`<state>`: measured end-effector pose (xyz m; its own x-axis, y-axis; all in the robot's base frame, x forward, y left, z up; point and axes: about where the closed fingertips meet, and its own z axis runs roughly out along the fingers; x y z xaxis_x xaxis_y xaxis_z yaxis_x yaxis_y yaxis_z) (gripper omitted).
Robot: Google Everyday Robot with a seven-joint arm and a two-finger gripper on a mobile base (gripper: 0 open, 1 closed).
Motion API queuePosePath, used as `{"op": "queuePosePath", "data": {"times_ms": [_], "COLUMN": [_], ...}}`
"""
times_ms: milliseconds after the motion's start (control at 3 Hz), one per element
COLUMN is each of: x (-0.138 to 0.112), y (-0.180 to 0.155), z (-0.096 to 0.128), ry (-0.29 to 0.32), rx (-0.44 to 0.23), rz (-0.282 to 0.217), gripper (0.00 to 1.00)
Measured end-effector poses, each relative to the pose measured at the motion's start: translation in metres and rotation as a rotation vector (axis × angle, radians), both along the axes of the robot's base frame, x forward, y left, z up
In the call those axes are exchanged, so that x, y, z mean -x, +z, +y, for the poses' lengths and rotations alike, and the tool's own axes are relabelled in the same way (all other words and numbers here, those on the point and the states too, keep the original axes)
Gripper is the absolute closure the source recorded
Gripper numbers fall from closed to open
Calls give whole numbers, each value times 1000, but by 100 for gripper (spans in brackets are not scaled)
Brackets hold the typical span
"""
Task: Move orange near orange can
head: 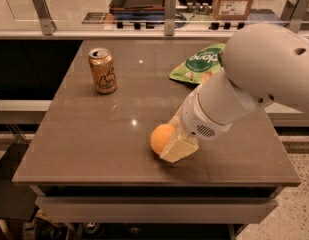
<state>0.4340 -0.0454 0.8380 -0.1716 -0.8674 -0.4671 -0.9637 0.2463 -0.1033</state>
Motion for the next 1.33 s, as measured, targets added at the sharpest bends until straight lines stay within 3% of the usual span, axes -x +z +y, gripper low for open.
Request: {"op": "queuePosePath", "data": {"times_ms": [333, 667, 1000, 1333], "x": [3, 2, -22, -59], "y": [-8, -9, -12, -12], "z": [-2, -3, -2, -1], "ry": [11, 6, -44, -112], "rx": [10, 6, -107, -279], "rz": [29, 33, 28, 14], "gripper": [87, 100, 100, 100]}}
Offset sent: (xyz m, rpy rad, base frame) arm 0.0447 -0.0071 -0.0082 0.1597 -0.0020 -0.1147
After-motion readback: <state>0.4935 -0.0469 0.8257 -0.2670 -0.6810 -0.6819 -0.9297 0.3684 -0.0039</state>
